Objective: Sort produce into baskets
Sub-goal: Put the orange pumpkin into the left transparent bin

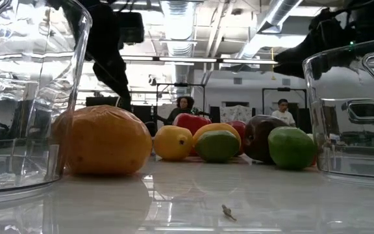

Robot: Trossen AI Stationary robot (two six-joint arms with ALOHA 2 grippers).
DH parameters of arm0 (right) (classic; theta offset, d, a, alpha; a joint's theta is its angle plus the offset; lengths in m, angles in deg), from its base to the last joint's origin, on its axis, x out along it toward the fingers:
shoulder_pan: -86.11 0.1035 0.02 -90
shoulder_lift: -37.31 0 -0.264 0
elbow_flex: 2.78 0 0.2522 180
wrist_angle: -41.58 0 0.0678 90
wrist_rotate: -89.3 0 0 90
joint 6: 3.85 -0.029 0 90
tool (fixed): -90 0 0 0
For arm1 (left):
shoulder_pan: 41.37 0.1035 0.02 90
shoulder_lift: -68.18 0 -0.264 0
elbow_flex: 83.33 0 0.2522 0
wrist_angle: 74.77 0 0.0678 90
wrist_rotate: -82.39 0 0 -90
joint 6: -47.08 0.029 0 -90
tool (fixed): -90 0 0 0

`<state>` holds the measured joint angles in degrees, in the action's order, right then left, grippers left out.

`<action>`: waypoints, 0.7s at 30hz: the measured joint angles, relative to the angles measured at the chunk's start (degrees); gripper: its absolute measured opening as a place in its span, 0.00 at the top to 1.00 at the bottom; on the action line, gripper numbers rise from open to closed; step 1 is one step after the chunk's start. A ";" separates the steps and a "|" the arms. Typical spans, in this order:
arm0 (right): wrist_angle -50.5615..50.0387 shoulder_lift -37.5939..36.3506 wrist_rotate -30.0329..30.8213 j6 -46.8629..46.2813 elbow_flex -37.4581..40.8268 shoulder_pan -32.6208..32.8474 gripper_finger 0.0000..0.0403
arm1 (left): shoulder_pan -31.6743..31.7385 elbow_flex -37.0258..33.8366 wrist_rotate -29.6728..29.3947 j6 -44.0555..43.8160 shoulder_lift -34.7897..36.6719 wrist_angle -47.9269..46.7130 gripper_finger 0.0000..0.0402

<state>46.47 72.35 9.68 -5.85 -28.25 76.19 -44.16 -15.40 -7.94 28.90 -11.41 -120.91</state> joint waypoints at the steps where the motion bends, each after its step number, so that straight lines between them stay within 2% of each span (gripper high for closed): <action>1: 0.00 0.65 -0.16 0.56 -0.30 -0.32 0.13 | -0.31 1.28 1.32 -0.49 -1.35 -0.75 0.17; 4: 0.00 2.19 -2.01 1.28 -0.60 -1.61 0.13 | -1.05 4.76 4.11 -1.25 -4.92 -3.95 0.14; 11: 0.87 4.56 -10.79 2.05 -0.68 -4.94 0.13 | -2.41 8.02 2.08 -2.11 -11.71 -10.95 0.10; 15: 1.51 5.63 -11.60 2.02 -0.68 -5.55 0.13 | -3.15 8.24 1.16 -1.57 -13.90 -12.08 0.09; 19: 2.22 6.67 -11.63 2.02 -0.68 -5.62 0.13 | -3.76 8.30 -4.25 -0.89 -15.77 -13.58 0.09; 21: 3.56 7.35 -11.63 2.02 -0.68 -5.60 0.13 | -4.06 7.88 -4.34 -0.46 -16.38 -15.63 0.09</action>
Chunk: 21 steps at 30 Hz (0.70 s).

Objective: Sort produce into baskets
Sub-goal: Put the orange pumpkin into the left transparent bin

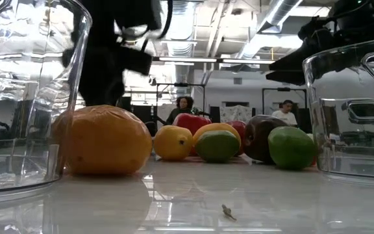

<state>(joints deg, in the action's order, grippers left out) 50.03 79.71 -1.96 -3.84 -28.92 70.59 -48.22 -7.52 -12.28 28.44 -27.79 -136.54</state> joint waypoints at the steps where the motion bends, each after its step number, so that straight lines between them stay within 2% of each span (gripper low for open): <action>1: 0.40 0.19 -0.05 -0.11 0.00 0.00 0.13 | -0.26 -0.18 -0.85 0.50 -0.14 -0.59 0.09; 8: 0.90 1.04 -0.12 -0.71 -0.02 0.00 0.13 | -1.29 -0.28 -6.43 3.93 0.13 -3.87 0.11; 21: 0.83 1.05 -0.11 -1.40 -0.02 0.00 0.13 | -1.18 -0.45 -4.61 4.93 0.25 -7.09 0.38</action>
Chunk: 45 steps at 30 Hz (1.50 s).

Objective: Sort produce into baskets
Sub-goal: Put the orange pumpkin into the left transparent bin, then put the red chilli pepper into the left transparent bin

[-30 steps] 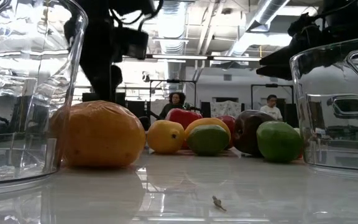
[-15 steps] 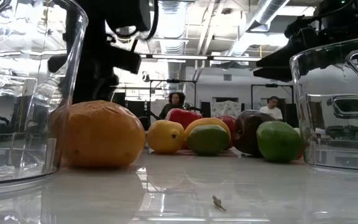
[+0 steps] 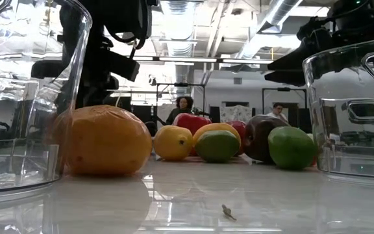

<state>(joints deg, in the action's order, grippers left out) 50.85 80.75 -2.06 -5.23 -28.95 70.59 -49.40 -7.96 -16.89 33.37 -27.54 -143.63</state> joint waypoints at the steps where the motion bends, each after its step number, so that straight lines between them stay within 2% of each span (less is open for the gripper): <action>1: 0.06 0.00 0.00 -0.07 0.00 0.00 0.13 | 0.00 0.11 0.00 0.00 0.00 -0.25 0.39; 5: 0.26 0.00 0.18 -0.07 0.00 0.00 0.13 | 0.00 3.02 -0.78 0.23 -0.04 -3.90 0.38; 10: 0.06 0.00 0.26 0.04 0.00 0.00 0.13 | -0.11 10.30 -1.52 0.52 0.43 -6.70 0.38; 14: 0.03 0.00 1.03 0.19 0.00 0.00 0.13 | -0.38 15.92 2.60 -1.16 2.26 -8.07 0.38; 19: -0.22 0.00 1.09 0.26 0.00 0.00 0.13 | -2.14 19.82 13.40 -10.50 4.43 -8.51 0.38; 21: -0.29 0.00 1.09 0.26 0.00 0.00 0.13 | -3.97 19.83 16.04 -14.26 4.72 -8.99 0.38; 27: -0.08 0.00 1.29 0.41 0.00 0.00 0.13 | -11.79 19.80 17.70 -24.84 4.72 -13.59 0.36; 31: -0.05 0.00 1.29 0.38 0.00 -0.02 0.13 | -15.67 19.80 17.66 -32.81 4.72 -13.59 0.27; 36: -0.07 0.00 1.29 -0.52 0.00 0.00 0.13 | -17.79 19.78 15.55 -36.24 4.72 -13.59 0.14; 39: -0.08 0.00 1.27 -1.48 0.00 0.00 0.13 | -17.54 19.78 14.36 -35.95 4.72 -13.57 0.10; 45: -0.43 0.02 0.92 -2.91 0.00 0.11 0.13 | -13.57 19.75 -1.50 -35.51 4.72 -13.57 0.11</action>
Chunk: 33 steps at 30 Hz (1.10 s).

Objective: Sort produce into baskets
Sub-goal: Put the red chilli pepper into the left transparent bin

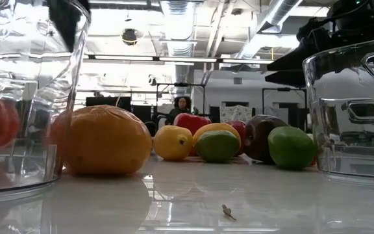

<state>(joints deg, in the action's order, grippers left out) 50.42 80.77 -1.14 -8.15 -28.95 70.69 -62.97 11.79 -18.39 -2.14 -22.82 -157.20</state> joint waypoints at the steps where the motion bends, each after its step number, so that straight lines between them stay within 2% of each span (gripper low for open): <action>1: -0.05 0.00 -0.05 -0.20 0.00 0.00 0.13 | 1.11 -0.03 -2.47 0.15 0.00 0.06 0.12; 3: -0.11 0.00 -0.07 -0.20 0.00 0.00 0.13 | 3.71 -0.81 -6.00 0.82 0.01 1.64 0.14; 5: -0.47 0.00 -0.07 -0.24 0.00 0.00 0.13 | 6.48 -2.61 -6.02 2.18 0.02 4.62 0.15; 12: -2.27 0.04 -0.03 -0.40 0.00 0.00 0.13 | 12.84 -12.14 6.70 4.07 -0.77 21.54 0.20; 14: -2.26 0.04 0.00 -0.61 0.00 0.01 0.13 | 13.50 -13.66 9.10 3.20 -1.18 22.15 0.21; 18: -1.89 0.04 0.08 -0.39 0.00 0.00 0.13 | 14.01 -13.97 10.31 2.96 -3.96 22.81 0.24; 23: -1.38 0.07 0.19 -0.64 0.00 0.26 0.13 | 13.18 -11.25 12.53 4.25 -9.46 23.15 0.28; 30: -2.25 0.09 0.32 -0.63 0.00 0.40 0.13 | 12.58 -10.40 12.97 5.43 -14.53 23.27 0.29; 33: -2.24 0.09 0.35 -0.65 0.00 0.39 0.13 | 12.65 -10.43 11.40 5.96 -15.50 22.91 0.29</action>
<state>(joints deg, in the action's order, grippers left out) 48.18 80.86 -0.80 -8.80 -28.95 71.09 -50.32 1.36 -6.99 3.82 -38.32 -134.29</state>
